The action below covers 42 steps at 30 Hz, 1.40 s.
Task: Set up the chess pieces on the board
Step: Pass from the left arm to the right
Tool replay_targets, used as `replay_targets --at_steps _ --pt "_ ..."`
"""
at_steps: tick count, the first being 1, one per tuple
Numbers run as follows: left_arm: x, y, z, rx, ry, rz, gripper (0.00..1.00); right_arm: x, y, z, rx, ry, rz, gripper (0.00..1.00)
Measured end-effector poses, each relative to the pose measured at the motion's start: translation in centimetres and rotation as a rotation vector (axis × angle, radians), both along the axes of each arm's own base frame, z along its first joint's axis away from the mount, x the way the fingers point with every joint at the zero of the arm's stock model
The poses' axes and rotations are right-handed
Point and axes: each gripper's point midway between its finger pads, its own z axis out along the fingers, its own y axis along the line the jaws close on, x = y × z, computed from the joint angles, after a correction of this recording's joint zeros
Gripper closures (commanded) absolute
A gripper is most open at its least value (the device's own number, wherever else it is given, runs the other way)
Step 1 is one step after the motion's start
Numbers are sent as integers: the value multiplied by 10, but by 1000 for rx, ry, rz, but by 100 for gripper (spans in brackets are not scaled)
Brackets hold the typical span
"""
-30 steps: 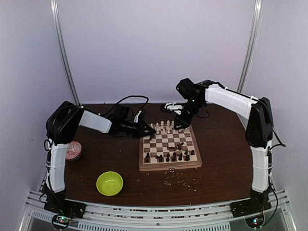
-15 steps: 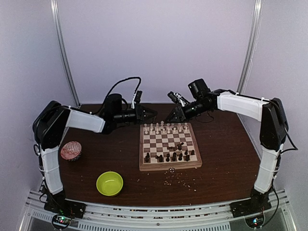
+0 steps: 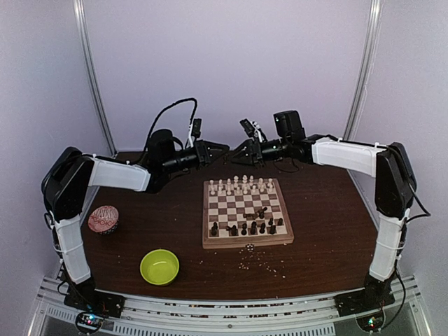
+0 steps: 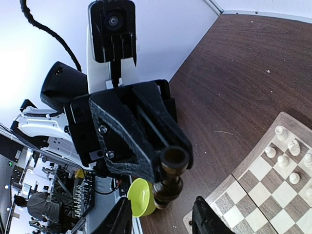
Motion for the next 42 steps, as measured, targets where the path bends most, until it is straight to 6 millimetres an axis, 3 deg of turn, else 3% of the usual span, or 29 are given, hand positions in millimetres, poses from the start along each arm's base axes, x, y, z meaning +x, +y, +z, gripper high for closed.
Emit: replay_targets --at_steps 10,16,22,32,37,42 --pt "0 -2 3 -13 -2 12 93 -3 17 -6 35 62 20 61" --pt "1 -2 4 -15 -4 18 93 -7 21 -3 56 70 28 76" --pt "1 -1 5 -18 -7 21 93 -11 19 -16 48 124 26 87" --pt "2 0 3 -18 -7 31 93 -14 15 -30 26 135 25 93" --pt "2 0 -4 5 -11 36 93 -20 4 -40 -54 85 39 93" --pt "-1 3 -19 90 -18 40 93 -14 -31 -53 -340 -125 54 94"
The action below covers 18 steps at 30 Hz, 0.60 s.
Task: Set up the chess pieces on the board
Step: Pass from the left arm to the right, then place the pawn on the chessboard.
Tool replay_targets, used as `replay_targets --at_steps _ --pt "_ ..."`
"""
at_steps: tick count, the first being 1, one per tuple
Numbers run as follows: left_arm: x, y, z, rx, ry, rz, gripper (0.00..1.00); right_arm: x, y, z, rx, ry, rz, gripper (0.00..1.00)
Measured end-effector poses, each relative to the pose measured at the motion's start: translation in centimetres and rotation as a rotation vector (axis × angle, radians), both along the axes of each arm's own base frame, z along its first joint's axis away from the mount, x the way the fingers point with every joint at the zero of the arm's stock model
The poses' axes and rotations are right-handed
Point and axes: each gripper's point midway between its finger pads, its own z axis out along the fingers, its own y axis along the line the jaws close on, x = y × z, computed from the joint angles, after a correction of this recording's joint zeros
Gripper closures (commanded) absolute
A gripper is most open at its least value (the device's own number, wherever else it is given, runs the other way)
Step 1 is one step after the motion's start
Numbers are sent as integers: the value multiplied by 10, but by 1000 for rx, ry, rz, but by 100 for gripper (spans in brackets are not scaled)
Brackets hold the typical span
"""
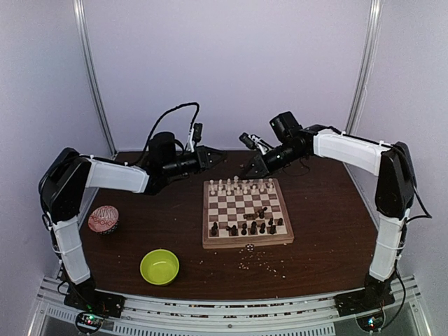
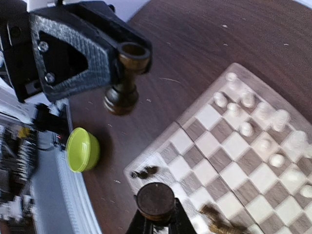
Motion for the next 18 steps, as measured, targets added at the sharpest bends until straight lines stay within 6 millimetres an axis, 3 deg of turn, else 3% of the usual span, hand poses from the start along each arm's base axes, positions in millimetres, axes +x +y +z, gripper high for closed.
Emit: replay_targets --at_steps 6,11,15,18 --pt "-14 13 -11 125 -32 4 93 0 -71 -18 -508 -314 138 93" --pt "-24 23 -22 189 -47 13 93 -9 -123 -41 -936 -450 346 93" --pt "-29 28 -37 216 -30 19 93 -13 -151 -64 -1214 -494 526 93" --pt "-32 32 -45 228 -16 24 93 -12 -160 -80 -1356 -499 633 93"
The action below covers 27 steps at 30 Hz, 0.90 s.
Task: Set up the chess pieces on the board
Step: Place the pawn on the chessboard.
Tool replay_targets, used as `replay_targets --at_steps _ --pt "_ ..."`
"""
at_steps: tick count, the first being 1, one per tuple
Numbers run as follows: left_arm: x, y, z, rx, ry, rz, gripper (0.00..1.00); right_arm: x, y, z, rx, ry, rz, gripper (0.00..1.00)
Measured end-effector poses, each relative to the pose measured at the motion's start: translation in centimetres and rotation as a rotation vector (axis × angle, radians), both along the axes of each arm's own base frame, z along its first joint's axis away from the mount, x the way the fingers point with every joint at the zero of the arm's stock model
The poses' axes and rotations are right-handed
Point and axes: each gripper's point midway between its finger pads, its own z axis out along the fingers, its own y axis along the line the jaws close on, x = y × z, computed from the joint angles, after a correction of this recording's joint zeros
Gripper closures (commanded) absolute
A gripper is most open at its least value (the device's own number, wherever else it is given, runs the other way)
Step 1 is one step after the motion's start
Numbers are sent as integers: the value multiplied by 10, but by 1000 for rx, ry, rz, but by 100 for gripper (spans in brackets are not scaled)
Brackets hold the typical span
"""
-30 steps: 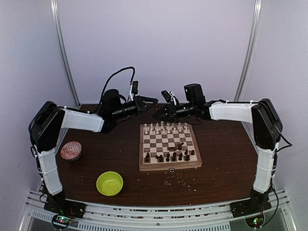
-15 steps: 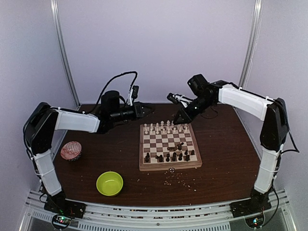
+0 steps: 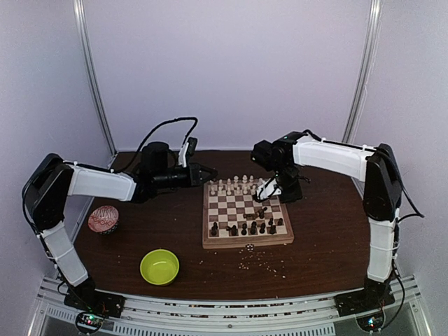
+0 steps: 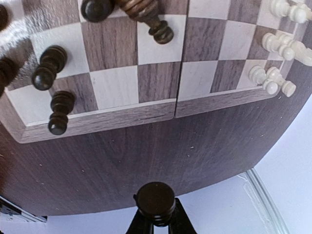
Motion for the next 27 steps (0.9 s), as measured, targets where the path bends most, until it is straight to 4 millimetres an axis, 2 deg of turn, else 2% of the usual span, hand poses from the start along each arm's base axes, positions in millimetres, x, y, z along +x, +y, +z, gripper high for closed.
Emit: replay_targets --at_steps 5,12,17,23,27 --pt "-6 5 -3 -2 -2 7 93 6 -4 -19 -173 -10 67 92" --pt "-10 9 -3 -15 -6 14 93 15 -7 -35 -298 -17 101 89" --pt "-10 10 -4 -19 -4 15 93 21 -4 -37 -308 -26 107 88" --pt "-10 9 -4 -25 -2 13 93 26 4 -36 -268 -45 105 80" --pt "-9 7 -12 -16 13 9 93 26 9 -39 -235 -39 104 75"
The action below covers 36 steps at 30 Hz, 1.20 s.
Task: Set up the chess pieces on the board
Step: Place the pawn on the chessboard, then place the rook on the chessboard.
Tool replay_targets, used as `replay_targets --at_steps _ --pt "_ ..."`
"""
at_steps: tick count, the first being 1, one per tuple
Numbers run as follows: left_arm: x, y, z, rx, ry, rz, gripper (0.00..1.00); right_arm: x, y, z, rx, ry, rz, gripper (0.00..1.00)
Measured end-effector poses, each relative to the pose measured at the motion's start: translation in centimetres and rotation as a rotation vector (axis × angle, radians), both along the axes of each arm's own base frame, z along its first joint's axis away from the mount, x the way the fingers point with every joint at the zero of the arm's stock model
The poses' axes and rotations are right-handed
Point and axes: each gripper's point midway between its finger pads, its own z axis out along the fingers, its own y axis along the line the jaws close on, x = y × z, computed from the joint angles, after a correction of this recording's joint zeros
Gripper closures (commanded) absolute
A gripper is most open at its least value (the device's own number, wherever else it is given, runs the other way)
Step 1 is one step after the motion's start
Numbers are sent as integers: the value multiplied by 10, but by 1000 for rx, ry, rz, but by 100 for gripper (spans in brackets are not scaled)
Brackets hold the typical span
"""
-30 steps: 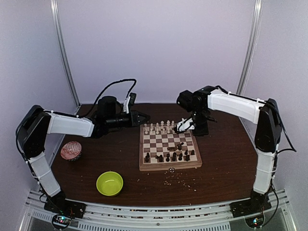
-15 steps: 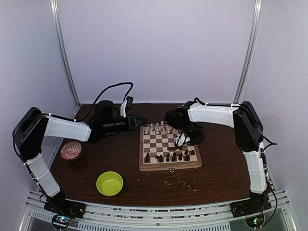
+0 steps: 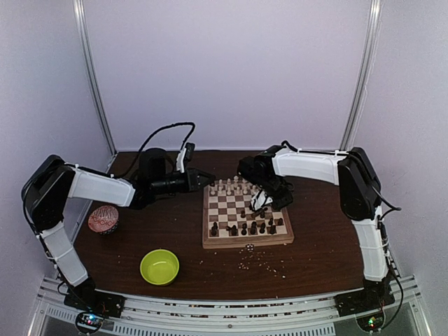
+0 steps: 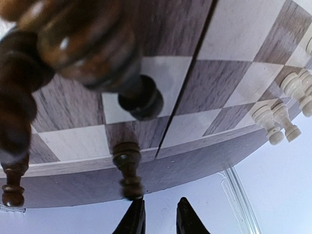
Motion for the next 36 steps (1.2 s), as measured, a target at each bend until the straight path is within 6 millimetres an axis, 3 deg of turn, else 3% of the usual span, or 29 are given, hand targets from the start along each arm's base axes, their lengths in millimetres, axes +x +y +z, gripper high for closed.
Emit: replay_targets --at_steps 10,17,20,30,36 --pt "5 -8 -33 41 68 -22 93 2 6 1 115 17 -35 74" --pt "6 -13 -43 88 61 -66 93 9 -8 35 317 -12 -166 73" --pt "2 -16 -49 115 37 -106 93 11 -4 48 447 -10 -243 73" --pt "-16 -34 -84 224 -89 -235 90 1 70 92 1022 157 -414 71" --pt "-19 -43 -86 242 -182 -263 90 -6 106 107 1235 275 -488 70"
